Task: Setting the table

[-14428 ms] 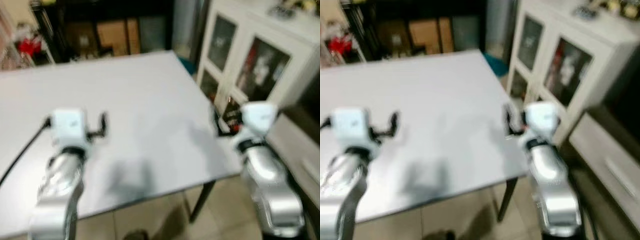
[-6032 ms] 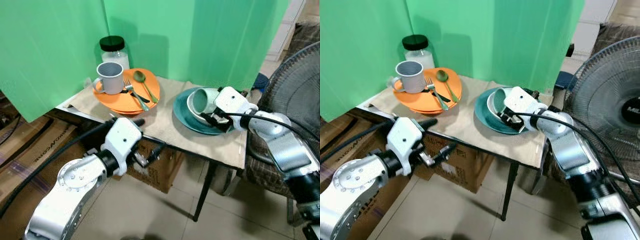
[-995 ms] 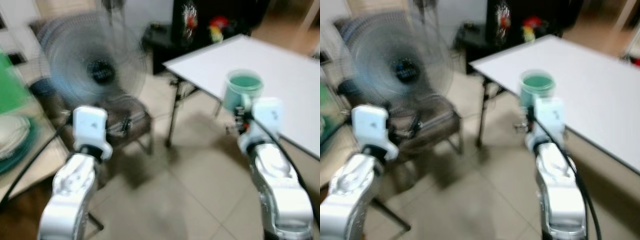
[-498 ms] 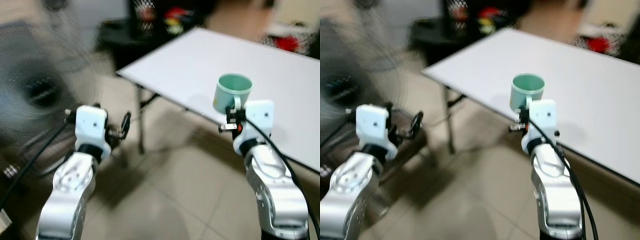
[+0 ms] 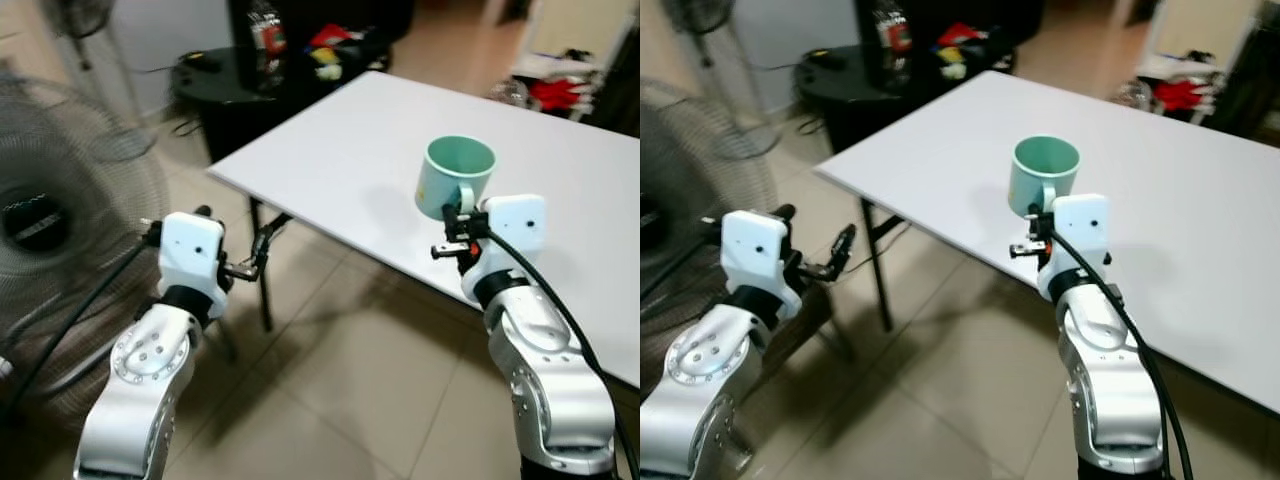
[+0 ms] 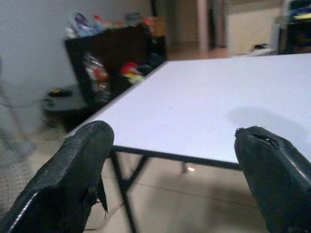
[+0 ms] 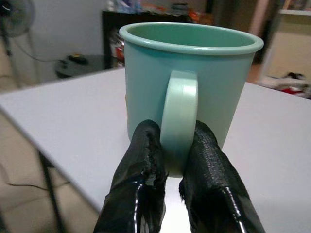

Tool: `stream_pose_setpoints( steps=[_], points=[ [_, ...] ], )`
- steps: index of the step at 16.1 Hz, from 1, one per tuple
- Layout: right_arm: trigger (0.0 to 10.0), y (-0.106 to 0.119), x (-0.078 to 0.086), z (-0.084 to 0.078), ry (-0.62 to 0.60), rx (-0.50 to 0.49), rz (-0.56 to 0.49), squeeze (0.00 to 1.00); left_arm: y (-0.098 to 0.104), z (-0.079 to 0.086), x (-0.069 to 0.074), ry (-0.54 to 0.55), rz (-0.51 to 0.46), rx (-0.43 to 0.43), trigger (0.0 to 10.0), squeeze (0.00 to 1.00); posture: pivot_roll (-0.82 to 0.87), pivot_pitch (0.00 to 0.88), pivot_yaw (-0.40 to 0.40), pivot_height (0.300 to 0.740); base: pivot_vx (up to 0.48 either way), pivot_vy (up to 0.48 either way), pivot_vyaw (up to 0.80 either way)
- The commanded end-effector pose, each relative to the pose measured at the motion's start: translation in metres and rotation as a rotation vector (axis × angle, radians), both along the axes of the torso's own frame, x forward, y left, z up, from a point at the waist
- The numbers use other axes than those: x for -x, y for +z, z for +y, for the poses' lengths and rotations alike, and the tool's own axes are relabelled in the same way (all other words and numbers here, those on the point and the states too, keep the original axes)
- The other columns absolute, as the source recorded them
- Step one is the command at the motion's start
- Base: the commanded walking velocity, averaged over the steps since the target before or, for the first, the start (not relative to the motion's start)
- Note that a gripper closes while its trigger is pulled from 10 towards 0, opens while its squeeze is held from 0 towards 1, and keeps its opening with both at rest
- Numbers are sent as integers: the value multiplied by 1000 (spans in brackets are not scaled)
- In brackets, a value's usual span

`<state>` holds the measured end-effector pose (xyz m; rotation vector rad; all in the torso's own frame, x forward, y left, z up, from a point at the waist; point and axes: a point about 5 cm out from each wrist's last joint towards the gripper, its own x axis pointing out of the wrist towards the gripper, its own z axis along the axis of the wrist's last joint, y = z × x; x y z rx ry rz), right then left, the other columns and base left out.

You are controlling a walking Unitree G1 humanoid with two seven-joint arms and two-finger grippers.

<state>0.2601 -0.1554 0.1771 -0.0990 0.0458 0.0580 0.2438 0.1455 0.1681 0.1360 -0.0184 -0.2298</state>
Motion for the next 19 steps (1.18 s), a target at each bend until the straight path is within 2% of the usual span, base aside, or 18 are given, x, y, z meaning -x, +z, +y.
stream_pose_setpoints(
  steps=[1, 7, 11, 19],
  points=[
    [10000, 3, -2, -2, -3, -6, -22, 0, 2, 0, 0, -7, -7, -18, 10000, 0, 11, 0, 15, 740, 352, 0, 0],
    [10000, 1, -3, -7, -15, 5, -23, 0, -2, -3, 3, -33, 4, -26, 10000, 0, 14, 0, 10, 740, 354, 0, 0],
    [10000, -1, -7, -5, 2, 1, -34, 0, -5, -3, 2, -39, 10, -33, 10000, 0, 20, 0, 2, 740, 349, 0, 0],
    [10000, -5, -23, 1, 43, 0, -45, 0, -6, -6, -4, -84, 7, -46, 10000, 0, 29, 0, 16, 740, 350, 0, 0]
  ],
)
